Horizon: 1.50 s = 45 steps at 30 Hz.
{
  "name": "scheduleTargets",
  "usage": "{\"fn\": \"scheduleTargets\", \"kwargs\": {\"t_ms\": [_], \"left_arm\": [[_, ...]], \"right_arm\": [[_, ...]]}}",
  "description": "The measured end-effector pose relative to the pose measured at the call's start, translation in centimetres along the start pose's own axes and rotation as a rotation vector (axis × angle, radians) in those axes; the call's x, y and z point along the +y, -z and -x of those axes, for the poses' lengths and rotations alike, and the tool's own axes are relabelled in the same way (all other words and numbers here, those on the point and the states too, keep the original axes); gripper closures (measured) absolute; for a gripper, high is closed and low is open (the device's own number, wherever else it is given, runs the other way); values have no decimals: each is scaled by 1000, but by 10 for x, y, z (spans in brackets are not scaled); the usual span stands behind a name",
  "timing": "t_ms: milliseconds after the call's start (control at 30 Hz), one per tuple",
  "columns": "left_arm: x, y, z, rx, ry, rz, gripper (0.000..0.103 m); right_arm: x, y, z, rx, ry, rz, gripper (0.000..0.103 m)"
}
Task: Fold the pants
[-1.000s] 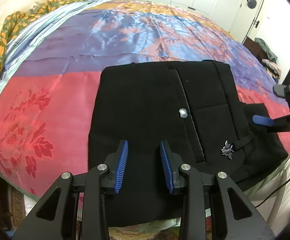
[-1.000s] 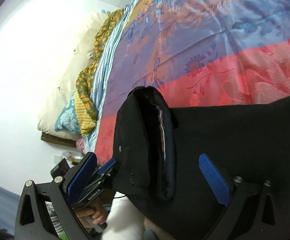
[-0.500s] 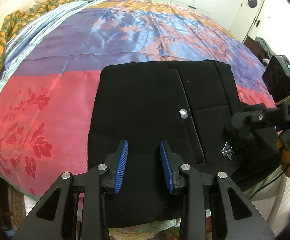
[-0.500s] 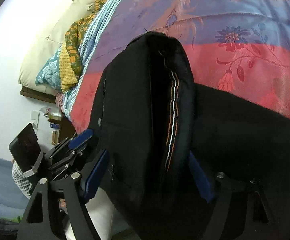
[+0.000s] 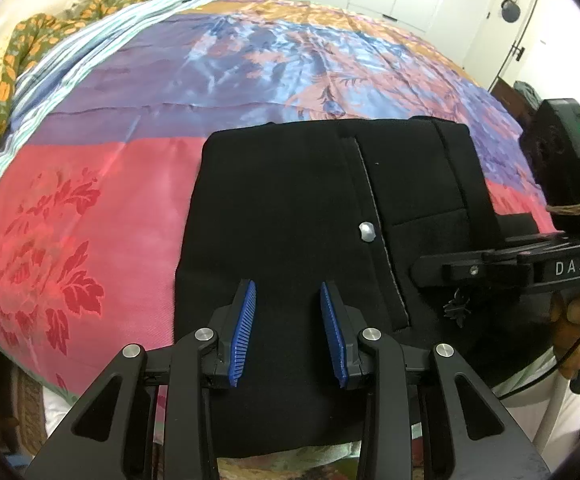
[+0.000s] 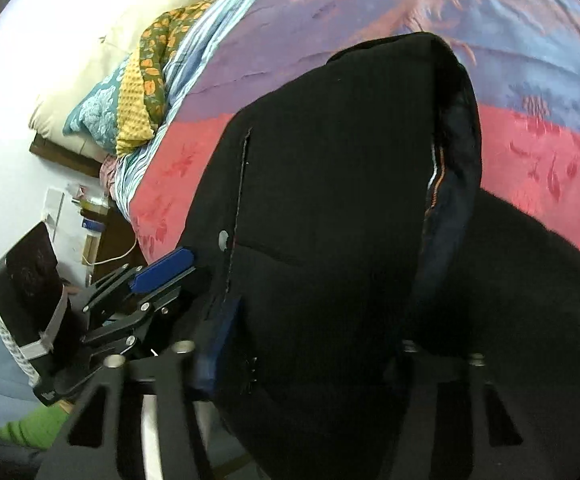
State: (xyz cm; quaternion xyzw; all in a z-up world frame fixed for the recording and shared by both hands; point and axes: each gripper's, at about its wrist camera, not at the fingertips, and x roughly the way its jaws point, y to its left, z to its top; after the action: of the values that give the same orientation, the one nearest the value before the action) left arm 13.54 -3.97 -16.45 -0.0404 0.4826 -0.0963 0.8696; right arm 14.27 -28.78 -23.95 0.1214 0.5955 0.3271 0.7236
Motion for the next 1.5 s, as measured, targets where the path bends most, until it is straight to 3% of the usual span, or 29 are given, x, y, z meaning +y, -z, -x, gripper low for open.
{"fn": "scheduleTargets", "kwargs": {"t_ms": [67,167,300,433,533,600,767,933,1033,1067,1167,1200,1267,1367,1433,1500], "left_arm": [[-1,0,4,-3,-4,-2,68],[-2,-4,15,-1,-5,3,68],[-3,-15,48,-43,63,21,68],[-12,-28,95,-135,125,-6,66],[-13,-33,123,-207,148,-7,57],[-10,-35,129,-218,159,10,56],[-9,-34,112,-172,126,19,56],[-27,-18,76,-75,95,-37,56],[-40,-9,58,-11,30,-83,56],[-43,-8,57,-3,25,-89,56],[-50,-6,61,-14,31,-104,56],[-52,-6,61,-15,33,-111,56],[-63,-8,58,-12,48,-134,56],[-85,-8,46,8,68,-197,56],[-98,-5,35,31,69,-238,56],[-103,2,13,89,62,-256,55]], "right_arm": [[2,1,7,-22,-12,7,75],[16,3,21,-60,-28,30,78],[17,8,51,-140,-163,-45,80],[11,17,93,-224,-292,-105,81],[-7,31,135,-286,-333,-150,81],[-22,43,159,-316,-328,-174,81],[-85,86,194,-338,-252,-284,81],[-168,134,168,-264,-89,-442,79],[-177,143,164,-318,-116,-481,72],[-174,142,166,-319,-110,-479,64],[-154,132,199,-333,94,-375,53],[-141,125,217,-353,225,-300,52],[-125,110,240,-397,328,-200,51],[-89,81,252,-476,288,-50,51],[-85,65,241,-470,200,2,51],[-106,54,212,-413,181,-44,51]]}}
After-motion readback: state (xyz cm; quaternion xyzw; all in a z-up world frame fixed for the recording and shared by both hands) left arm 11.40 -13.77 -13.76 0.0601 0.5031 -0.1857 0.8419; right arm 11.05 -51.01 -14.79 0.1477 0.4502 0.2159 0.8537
